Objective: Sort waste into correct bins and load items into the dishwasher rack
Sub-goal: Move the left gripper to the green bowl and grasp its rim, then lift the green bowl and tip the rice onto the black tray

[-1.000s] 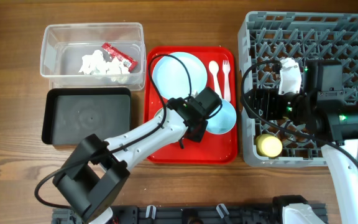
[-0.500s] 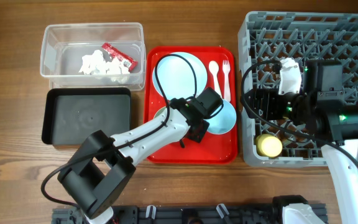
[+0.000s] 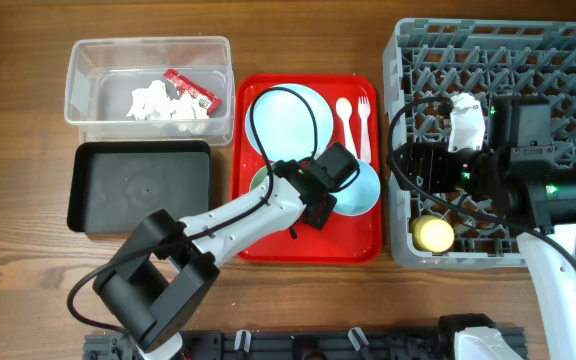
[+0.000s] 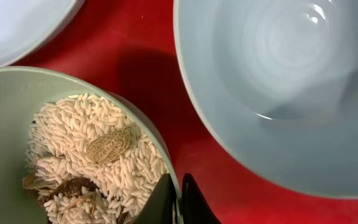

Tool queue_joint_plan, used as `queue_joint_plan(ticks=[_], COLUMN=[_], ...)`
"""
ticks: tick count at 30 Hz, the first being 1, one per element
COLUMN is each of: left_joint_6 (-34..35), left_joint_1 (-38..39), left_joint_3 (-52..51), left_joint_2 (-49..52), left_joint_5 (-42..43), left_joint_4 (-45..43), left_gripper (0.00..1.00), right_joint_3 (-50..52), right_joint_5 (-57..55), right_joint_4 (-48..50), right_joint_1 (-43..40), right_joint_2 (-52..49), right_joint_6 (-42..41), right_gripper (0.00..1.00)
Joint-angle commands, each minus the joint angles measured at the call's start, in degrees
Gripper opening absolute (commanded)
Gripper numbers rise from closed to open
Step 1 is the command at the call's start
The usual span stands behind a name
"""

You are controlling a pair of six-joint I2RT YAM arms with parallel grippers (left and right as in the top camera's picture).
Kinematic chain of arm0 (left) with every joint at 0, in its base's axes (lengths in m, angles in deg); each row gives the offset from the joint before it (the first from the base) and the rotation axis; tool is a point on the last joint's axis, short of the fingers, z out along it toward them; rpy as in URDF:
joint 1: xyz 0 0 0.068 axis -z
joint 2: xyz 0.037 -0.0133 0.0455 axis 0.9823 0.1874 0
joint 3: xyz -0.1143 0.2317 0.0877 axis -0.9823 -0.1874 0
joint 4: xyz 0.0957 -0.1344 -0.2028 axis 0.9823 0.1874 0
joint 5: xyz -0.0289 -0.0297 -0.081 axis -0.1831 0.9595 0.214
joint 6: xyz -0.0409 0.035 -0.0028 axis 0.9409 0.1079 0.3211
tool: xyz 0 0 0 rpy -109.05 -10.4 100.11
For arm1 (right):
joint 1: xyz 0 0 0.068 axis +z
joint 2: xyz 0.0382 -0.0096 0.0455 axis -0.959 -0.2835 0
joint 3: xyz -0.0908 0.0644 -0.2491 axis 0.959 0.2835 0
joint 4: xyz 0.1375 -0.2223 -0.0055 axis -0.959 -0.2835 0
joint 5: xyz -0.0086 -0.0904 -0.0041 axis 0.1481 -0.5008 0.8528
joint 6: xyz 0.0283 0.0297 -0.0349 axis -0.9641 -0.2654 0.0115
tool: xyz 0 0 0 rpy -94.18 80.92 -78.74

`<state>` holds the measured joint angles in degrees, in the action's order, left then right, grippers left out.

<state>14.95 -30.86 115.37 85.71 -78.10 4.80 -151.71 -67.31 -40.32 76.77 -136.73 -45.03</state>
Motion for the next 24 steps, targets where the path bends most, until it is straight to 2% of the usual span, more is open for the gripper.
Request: queue_joint_plan(ticks=[1, 5, 8, 14, 21, 24], left_joint_6=[1.4, 4.9, 5.9, 10.4, 10.8, 10.5], left_joint_1=[0.1, 0.1, -0.6, -5.4, -16.8, -25.1], left_joint_3=[-0.3, 1.7, 3.3, 3.7, 3.7, 3.7], left_joint_2=[-0.1, -2.6, -5.6, -13.1, -22.3, -25.9], left_joint_5=[0.8, 1.4, 4.9, 10.1, 16.8, 17.4], left_joint_4=[0.3, 3.3, 5.2, 9.8, 16.6, 20.7], left_gripper=[0.04, 0.04, 0.04, 0.04, 0.04, 0.04], right_joint_3=[-1.1, -1.1, -1.1, -1.1, -1.1, -1.1], right_joint_5=[1.1, 1.2, 1.2, 1.1, 0.9, 0.9], right_joint_4=[0.0, 0.5, 0.6, 0.6, 0.6, 0.6], right_joint_1=[0.3, 0.3, 0.3, 0.3, 0.3, 0.3], right_joint_2=[-0.2, -0.2, -0.2, -0.2, -0.2, -0.2], right_joint_6=[-0.2, -0.2, -0.2, 0.0, 0.0, 0.0], right_gripper=[1.00, 0.99, 1.00, 1.00, 1.00, 1.00])
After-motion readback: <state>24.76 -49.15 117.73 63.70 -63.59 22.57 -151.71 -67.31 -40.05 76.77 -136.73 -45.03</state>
